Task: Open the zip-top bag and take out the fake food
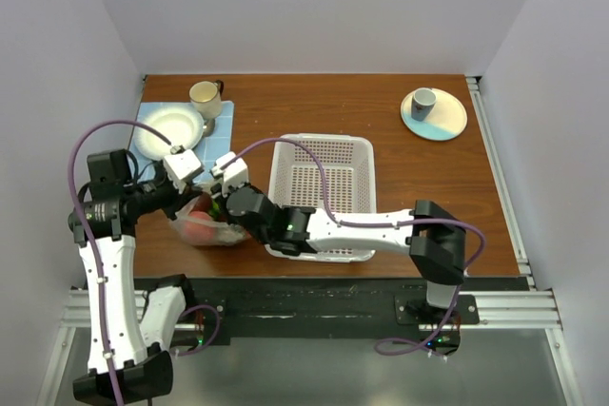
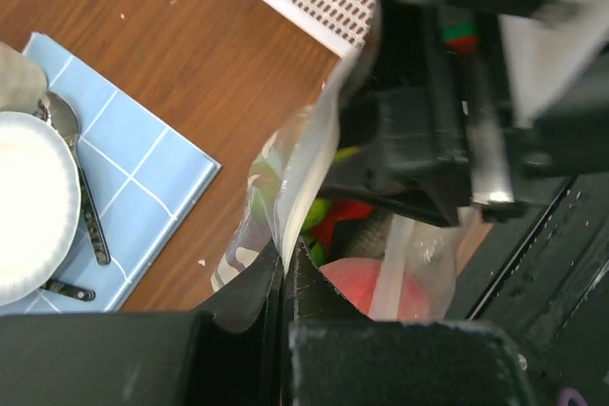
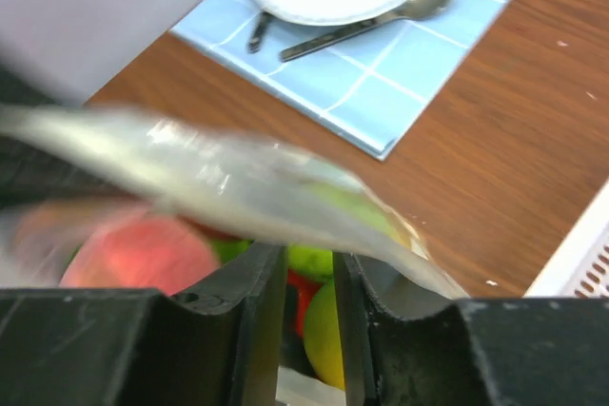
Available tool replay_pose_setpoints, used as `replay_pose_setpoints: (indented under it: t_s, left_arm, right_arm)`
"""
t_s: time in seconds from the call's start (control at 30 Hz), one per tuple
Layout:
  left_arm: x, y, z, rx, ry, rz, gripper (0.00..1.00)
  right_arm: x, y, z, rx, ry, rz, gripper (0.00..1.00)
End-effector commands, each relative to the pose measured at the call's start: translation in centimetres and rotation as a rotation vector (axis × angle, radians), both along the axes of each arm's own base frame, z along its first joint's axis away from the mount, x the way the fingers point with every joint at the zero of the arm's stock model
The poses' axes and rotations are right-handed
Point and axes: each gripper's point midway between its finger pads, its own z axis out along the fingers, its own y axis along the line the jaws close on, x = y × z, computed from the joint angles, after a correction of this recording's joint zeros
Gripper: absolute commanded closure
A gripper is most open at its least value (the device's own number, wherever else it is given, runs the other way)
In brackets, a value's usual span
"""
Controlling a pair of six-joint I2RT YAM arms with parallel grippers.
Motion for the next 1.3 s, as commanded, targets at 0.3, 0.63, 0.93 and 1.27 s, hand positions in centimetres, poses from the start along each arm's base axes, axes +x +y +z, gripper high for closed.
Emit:
replay_pose_setpoints:
  t_s: [0.3, 0.63, 0.93, 1.27]
  left_arm:
    - [0.3, 3.2, -1.3, 0.22, -0.033, 0.046, 1.0]
    - [6.1, 4.2, 5.8, 0.154, -0.185, 0.154, 1.0]
    - [4.2, 2.1, 2.9, 0.065, -0.07, 0.067, 1.0]
    - [-0.3, 2.1, -5.8, 0.142, 0.129, -0.025, 0.48]
  right_arm:
    - [7.3, -2.5, -10.5, -0.014, 0.377, -0.162, 0.67]
    - [7.8, -0.1, -9.2, -0.08, 0.35, -0.084, 0.35]
    - [5.5, 0.5, -9.8, -0.063, 0.353, 0.001, 0.31]
    - [-2.1, -0.9, -14.7, -0.199, 0.375, 0.023, 0.31]
